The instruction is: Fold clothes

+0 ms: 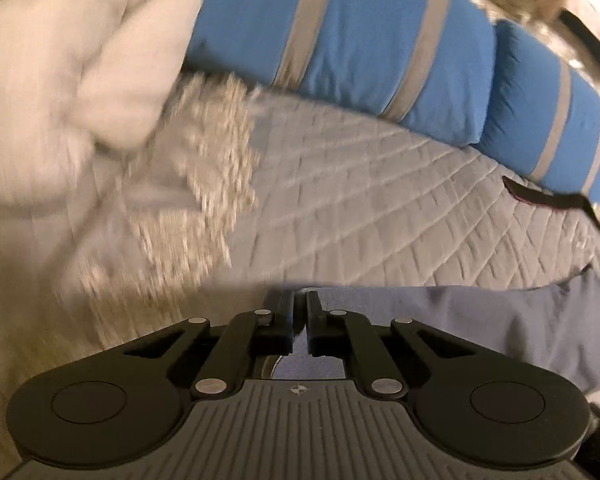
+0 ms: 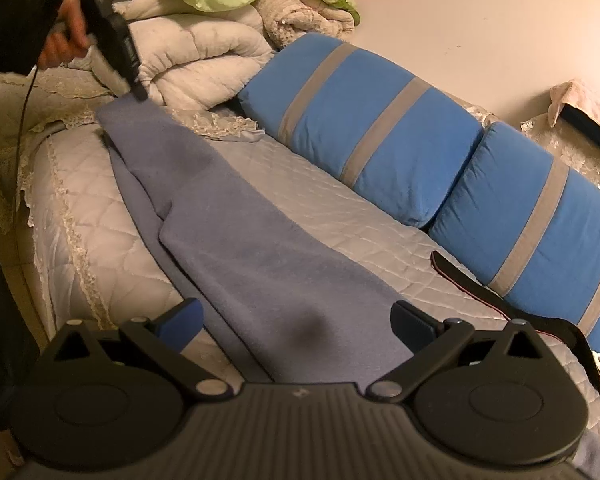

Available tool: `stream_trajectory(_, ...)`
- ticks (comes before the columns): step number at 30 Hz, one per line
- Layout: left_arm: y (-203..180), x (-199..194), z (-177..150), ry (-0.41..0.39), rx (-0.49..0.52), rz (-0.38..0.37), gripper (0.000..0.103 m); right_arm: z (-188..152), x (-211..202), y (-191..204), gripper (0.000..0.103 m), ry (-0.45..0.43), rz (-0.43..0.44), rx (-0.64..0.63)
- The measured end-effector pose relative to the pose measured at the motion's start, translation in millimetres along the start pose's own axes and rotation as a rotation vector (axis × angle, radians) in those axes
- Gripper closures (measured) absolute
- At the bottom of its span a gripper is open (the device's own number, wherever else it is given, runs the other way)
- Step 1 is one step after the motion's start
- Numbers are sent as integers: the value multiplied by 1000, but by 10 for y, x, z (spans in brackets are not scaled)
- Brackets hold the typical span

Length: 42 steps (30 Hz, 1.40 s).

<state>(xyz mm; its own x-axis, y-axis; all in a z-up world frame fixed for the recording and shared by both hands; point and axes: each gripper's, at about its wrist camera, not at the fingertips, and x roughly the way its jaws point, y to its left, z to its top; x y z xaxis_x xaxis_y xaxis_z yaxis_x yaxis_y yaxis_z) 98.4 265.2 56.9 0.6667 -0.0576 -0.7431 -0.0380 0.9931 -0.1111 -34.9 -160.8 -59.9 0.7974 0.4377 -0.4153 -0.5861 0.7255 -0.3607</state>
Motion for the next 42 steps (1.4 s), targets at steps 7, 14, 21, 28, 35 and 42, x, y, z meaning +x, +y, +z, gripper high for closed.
stream_trajectory(7, -281, -24, 119, -111, 186, 93, 88, 8, 0, -21, 0, 2, -4, 10)
stream_trajectory(14, -347, 106, -17, -33, 205, 189, 57, 10, -11, -4, 0, -3, -1, -4)
stream_trajectory(21, -976, -67, -439, -85, 575, 181, 45, 3, -2, 12, 0, 4, -3, -10)
stream_trajectory(28, -1684, 51, -1066, -119, 1094, 202, 39, -5, 5, 31, 0, 12, -9, -15)
stream_trajectory(35, -1850, 271, -1419, -128, 1354, 279, 39, -9, 17, 33, 0, 16, -10, -17)
stream_trajectory(42, -1926, 458, -1710, -181, 1610, 397, 60, -22, 27, 23, 0, 22, -13, -15)
